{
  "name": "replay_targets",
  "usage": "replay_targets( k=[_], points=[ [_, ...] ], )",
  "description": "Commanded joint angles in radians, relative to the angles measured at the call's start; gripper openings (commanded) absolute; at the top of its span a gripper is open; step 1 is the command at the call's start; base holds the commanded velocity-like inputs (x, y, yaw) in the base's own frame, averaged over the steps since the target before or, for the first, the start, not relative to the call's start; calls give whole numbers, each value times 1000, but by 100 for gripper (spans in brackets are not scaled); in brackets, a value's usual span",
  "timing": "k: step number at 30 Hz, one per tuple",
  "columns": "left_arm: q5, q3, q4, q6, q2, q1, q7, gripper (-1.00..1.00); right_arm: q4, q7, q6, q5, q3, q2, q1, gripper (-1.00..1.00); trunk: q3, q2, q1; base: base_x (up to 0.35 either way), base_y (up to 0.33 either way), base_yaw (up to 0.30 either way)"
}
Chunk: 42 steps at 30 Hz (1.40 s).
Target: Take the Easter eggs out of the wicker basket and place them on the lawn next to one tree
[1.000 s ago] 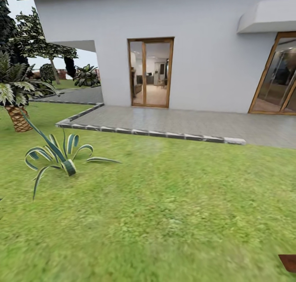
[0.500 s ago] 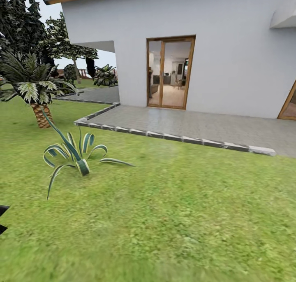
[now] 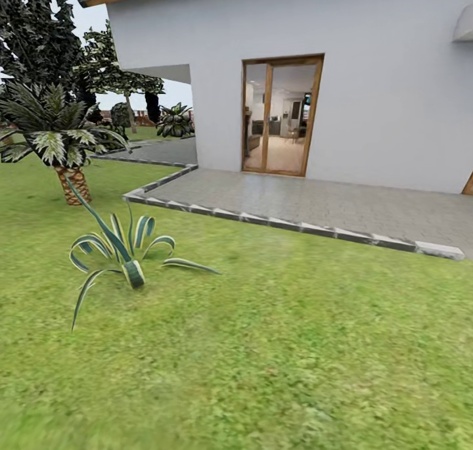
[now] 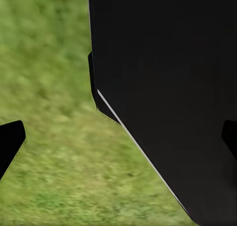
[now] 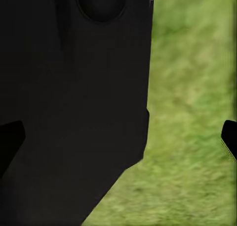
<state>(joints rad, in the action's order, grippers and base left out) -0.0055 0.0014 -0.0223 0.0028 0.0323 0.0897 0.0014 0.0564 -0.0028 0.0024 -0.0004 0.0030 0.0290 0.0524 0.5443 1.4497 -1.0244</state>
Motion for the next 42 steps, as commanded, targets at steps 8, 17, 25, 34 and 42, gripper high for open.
replay_targets(
  k=[8,17,25,34,42],
  points=[
    [-1,0,-2,-1,0,1,0,100,17,4,0,2,2,0,1,100,1,0,-1,117,0,0],
    [-1,0,-2,-1,0,1,0,100,17,4,1,2,2,0,1,100,1,0,-1,1,0,0],
    [-1,0,-2,-1,0,1,0,100,17,4,3,2,2,0,1,100,1,0,-1,0,0,0],
    [-1,0,-2,-1,0,1,0,100,17,5,-1,2,1,0,1,100,1,0,-1,39,0,0],
    [-1,0,-2,-1,0,1,0,100,17,3,-1,-1,0,0,1,100,1,0,-1,317,0,37]
  ],
)
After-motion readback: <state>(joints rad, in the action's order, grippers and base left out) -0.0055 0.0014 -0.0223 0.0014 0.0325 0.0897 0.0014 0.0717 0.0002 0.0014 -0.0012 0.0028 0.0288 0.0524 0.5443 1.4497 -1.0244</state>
